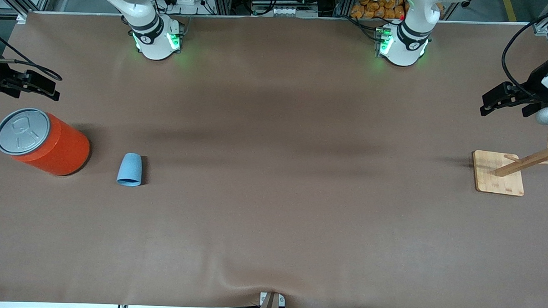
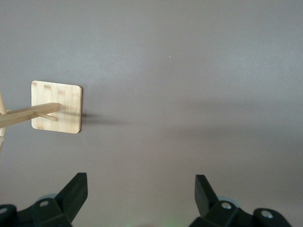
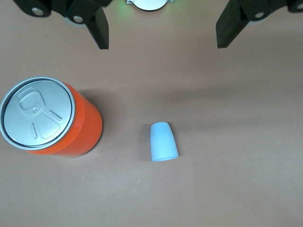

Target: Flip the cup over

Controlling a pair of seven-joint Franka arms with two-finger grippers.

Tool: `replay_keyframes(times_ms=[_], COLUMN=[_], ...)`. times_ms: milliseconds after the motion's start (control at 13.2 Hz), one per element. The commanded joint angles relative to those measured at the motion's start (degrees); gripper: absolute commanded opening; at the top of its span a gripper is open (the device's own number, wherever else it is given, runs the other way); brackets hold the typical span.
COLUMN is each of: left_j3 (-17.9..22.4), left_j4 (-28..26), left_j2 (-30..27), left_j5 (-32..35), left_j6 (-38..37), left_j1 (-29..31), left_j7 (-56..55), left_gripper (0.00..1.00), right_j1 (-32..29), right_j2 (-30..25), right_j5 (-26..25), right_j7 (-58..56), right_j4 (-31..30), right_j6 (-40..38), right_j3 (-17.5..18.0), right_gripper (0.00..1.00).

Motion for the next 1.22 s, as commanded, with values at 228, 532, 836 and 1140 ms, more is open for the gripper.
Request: replay_keyframes(times_ms=[228, 532, 836, 1140], left_j3=[0.15, 0.24, 0.24, 0.24], left_j4=[1.33, 1.25, 1.33, 1.33], left_j2=[0.28, 0.37, 0.37, 0.37], left_j5=[-0.76, -0.76, -0.76, -0.76], left_j6=[-1.31, -1.31, -1.31, -1.31], left_j1=[-0.22, -0.13, -0.13, -0.13], left_j7=[0.63, 0.72, 0.72, 0.9], left_gripper=[1.0, 1.0, 1.0, 1.0], right_j1=[-1.28, -1.11, -0.41, -0.4], right_j2=[0.79, 2.19, 6.84, 16.14], right_j5=[-0.49, -0.49, -0.49, -0.49], right_j7=[-0.19, -0.19, -0.19, -0.98], right_j4=[1.08, 1.08, 0.99, 0.38], right_j6=[-0.91, -0.21, -0.03, 6.19], right_j3=[1.01, 1.1, 1.19, 1.27], right_gripper=[1.0, 1.0, 1.0, 1.0])
